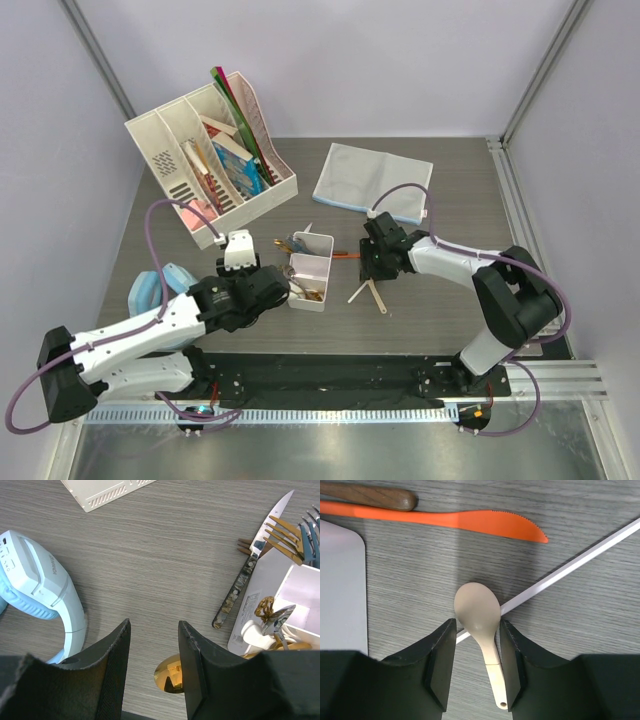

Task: Sort the eating utensils into containers
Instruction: Pick up the spoon from the center of the board.

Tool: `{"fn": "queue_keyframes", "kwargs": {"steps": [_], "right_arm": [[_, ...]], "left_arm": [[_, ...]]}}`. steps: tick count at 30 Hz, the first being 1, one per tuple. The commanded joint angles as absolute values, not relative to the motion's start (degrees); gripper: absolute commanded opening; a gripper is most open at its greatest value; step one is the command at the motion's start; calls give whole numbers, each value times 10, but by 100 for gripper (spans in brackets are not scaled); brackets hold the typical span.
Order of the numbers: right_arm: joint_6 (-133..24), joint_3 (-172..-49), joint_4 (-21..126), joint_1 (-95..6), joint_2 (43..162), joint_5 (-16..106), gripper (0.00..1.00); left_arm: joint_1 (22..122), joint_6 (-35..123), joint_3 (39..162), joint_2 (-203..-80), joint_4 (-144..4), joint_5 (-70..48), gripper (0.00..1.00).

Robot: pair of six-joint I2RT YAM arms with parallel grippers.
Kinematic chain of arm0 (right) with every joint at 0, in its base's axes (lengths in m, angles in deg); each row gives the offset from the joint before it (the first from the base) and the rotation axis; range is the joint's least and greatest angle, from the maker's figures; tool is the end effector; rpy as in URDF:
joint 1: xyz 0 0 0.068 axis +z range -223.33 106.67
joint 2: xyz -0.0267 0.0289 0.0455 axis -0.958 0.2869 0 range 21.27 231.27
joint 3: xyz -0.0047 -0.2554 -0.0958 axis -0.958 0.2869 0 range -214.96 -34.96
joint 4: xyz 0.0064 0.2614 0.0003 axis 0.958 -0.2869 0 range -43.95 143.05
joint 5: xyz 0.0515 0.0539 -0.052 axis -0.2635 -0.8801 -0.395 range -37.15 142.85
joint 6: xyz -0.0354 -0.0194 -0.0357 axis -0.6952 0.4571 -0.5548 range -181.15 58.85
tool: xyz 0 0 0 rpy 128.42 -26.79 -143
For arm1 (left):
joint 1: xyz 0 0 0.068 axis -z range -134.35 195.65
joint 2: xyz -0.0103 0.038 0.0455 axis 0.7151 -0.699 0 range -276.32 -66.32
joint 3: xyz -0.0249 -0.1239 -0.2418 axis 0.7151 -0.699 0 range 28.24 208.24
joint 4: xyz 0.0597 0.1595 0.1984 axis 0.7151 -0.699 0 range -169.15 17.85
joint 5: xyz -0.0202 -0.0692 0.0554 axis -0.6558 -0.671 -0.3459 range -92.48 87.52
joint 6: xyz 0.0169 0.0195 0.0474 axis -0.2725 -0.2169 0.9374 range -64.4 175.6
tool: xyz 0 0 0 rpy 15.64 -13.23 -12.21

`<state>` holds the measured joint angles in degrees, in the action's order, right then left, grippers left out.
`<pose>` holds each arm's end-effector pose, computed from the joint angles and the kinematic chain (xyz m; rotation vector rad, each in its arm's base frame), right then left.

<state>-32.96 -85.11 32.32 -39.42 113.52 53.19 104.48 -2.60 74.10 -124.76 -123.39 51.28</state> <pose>0.2510 0.1686 0.1601 -0.1337 2.7098 0.3314 0.1156 -0.1356 0.2584 -0.2381 2.1199 0.1407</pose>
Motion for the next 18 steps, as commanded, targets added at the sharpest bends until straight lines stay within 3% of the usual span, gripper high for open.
{"fn": "queue_keyframes", "kwargs": {"steps": [1, 4, 6, 7, 10, 18], "right_arm": [[-333, -825, 285, -391, 1163, 561, 45], [-349, -827, 274, -391, 1179, 567, 40], [-357, -833, 267, -388, 1200, 563, 29], [-357, -833, 268, -385, 1205, 565, 13], [-358, -833, 268, -374, 1212, 570, 1], [-357, -810, 276, -362, 1168, 593, 1]], "left_arm": [[1042, -35, 753, -1228, -1234, 525, 44], [1042, -34, 750, -1229, -1229, 525, 44], [1042, -32, 752, -1233, -1223, 525, 44], [1042, -30, 753, -1235, -1223, 524, 44], [1042, -30, 760, -1241, -1232, 525, 44], [1042, -34, 748, -1224, -1231, 526, 44]]}}
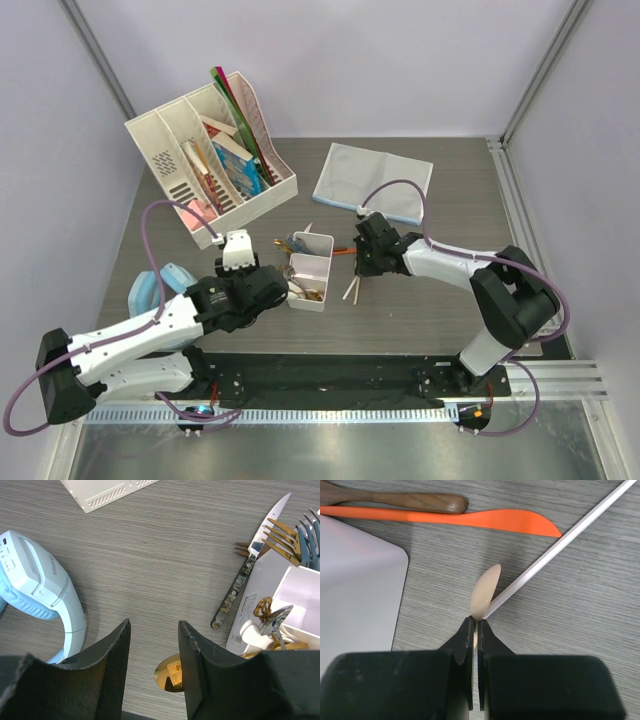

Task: Sort the eating utensils into containers
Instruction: Pick up the spoon from the center of the board, then place the spoon in the storage box.

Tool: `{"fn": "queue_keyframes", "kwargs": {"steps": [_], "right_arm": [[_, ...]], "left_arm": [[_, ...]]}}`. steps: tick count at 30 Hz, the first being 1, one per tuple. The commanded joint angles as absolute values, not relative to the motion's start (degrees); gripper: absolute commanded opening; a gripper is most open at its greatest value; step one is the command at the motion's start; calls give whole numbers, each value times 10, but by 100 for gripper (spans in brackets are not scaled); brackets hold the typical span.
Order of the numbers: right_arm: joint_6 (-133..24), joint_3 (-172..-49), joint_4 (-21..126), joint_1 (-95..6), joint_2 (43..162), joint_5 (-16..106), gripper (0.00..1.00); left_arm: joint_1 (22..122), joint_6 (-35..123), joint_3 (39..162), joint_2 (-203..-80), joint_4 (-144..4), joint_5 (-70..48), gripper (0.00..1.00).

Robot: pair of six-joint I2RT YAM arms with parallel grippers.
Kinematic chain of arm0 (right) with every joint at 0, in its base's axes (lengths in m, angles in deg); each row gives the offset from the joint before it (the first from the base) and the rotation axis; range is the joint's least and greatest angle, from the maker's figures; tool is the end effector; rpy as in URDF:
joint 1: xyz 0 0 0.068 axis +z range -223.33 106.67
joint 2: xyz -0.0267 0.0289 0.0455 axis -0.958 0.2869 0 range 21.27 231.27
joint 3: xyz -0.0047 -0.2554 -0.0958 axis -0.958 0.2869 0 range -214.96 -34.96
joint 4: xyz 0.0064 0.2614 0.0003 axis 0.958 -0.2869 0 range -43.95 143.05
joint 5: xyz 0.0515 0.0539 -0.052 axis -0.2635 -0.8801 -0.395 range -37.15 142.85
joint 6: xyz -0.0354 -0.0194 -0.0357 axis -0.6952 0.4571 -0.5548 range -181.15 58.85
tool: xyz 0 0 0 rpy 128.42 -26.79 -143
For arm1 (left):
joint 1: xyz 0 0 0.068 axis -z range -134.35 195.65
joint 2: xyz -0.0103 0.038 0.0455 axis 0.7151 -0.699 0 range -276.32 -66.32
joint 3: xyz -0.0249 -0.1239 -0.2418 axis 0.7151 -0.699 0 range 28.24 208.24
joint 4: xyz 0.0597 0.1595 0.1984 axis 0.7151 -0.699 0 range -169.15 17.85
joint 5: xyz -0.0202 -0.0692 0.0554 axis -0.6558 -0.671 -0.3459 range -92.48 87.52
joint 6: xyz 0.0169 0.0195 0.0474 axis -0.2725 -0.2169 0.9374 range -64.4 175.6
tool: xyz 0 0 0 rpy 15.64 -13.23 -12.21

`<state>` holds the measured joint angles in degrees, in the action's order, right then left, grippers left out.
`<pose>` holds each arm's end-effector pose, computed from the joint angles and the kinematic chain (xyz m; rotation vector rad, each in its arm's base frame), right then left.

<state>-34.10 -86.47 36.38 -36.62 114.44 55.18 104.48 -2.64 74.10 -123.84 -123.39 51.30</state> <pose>0.2533 0.1872 0.1658 -0.2065 2.6216 0.3487 0.1144 -0.1336 0.2609 -0.2472 2.1128 0.1248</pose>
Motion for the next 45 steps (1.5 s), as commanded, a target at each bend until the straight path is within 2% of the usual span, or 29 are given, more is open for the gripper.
{"fn": "queue_keyframes", "kwargs": {"steps": [1, 12, 19, 24, 28, 36, 45], "right_arm": [[-357, -808, 276, -362, 1149, 594, 1], [-370, -814, 249, -350, 982, 558, 1], [-391, -864, 217, -298, 931, 550, 1], [-417, -894, 225, -191, 924, 600, 1], [-453, -943, 232, -146, 934, 632, 1], [-539, -982, 274, -116, 964, 664, 1], [-632, -950, 428, -101, 1025, 653, 1]], "left_arm": [[1042, -34, 746, -1223, -1231, 525, 44], [1042, -42, 744, -1228, -1227, 525, 44], [1042, -47, 741, -1230, -1217, 525, 44], [1042, -55, 742, -1224, -1225, 521, 44], [1042, -58, 743, -1209, -1235, 519, 43], [1042, -67, 739, -1197, -1240, 508, 42], [1042, -67, 750, -1220, -1237, 504, 41]]}}
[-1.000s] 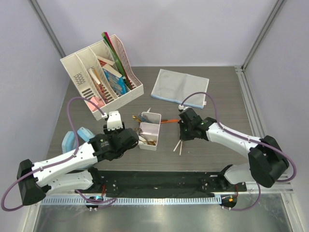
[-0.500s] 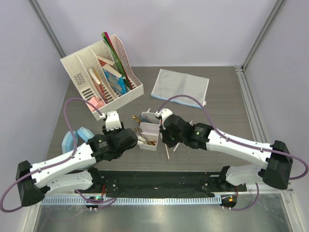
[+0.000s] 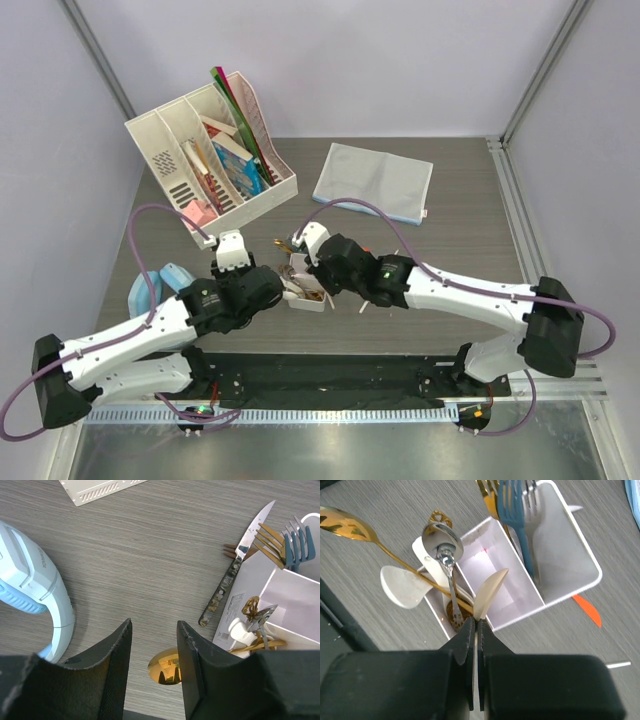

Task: Sort the eating utensils into containers
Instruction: Place the spoon in the storage box.

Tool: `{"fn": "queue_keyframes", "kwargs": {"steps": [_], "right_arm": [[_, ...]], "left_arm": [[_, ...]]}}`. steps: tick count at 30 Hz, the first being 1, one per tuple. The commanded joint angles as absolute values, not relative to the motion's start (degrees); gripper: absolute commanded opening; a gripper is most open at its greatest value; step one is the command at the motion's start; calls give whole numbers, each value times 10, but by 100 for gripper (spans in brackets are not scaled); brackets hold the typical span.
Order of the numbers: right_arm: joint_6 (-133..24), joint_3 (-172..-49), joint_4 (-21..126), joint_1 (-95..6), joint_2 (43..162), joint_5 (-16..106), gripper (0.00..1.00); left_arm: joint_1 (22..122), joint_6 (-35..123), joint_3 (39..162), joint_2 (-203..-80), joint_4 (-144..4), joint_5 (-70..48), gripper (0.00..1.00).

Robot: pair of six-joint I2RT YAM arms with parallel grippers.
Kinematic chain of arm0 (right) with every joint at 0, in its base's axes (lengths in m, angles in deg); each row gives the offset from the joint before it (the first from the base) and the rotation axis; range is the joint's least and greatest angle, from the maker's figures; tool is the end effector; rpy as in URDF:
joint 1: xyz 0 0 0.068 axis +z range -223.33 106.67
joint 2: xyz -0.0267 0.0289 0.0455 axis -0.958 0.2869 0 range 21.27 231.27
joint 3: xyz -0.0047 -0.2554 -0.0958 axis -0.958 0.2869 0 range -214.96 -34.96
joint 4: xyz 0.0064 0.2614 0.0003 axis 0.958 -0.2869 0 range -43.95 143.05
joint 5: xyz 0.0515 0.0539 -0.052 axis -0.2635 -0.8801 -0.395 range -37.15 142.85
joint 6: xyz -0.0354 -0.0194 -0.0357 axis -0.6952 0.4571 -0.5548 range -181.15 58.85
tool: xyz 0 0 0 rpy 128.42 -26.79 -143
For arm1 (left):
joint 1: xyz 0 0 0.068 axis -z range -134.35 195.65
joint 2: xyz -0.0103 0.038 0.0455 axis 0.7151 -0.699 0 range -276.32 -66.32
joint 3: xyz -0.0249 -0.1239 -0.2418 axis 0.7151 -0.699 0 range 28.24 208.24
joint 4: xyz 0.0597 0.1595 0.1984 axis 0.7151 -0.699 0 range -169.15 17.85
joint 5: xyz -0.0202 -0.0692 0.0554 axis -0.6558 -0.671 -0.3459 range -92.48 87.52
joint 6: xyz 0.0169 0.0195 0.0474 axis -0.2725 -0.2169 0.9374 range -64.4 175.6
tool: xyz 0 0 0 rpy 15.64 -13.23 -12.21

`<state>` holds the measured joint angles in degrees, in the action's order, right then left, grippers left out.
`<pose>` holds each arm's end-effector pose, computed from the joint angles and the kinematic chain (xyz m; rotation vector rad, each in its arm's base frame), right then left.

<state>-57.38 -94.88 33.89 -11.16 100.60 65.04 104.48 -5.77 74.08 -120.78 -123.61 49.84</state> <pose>0.1499 0.2682 0.2803 -0.9976 2.0219 0.3885 0.1097 -0.1270 0.2680 -0.3238 2.1045 0.0278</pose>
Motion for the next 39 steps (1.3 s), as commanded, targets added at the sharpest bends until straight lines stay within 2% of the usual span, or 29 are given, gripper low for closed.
{"fn": "queue_keyframes", "kwargs": {"steps": [1, 14, 23, 26, 30, 37, 39], "right_arm": [[-642, -951, 435, -98, 1028, 653, 1], [-691, -926, 527, -92, 1056, 648, 1], [-703, -846, 650, -91, 1066, 658, 1], [-693, -839, 644, -91, 1059, 673, 1], [-675, -832, 622, -90, 1042, 673, 19], [-636, -798, 623, -90, 993, 727, 33], [-629, -794, 617, -90, 976, 744, 48]], "left_arm": [[1042, -65, 752, -1223, -1238, 505, 41], [1043, -73, 745, -1228, -1246, 500, 42], [1043, -63, 765, -1242, -1257, 510, 42], [1042, -57, 768, -1243, -1251, 510, 42], [1042, -50, 767, -1251, -1241, 511, 43], [1042, -51, 764, -1275, -1229, 507, 43], [1042, -52, 764, -1277, -1229, 507, 44]]}}
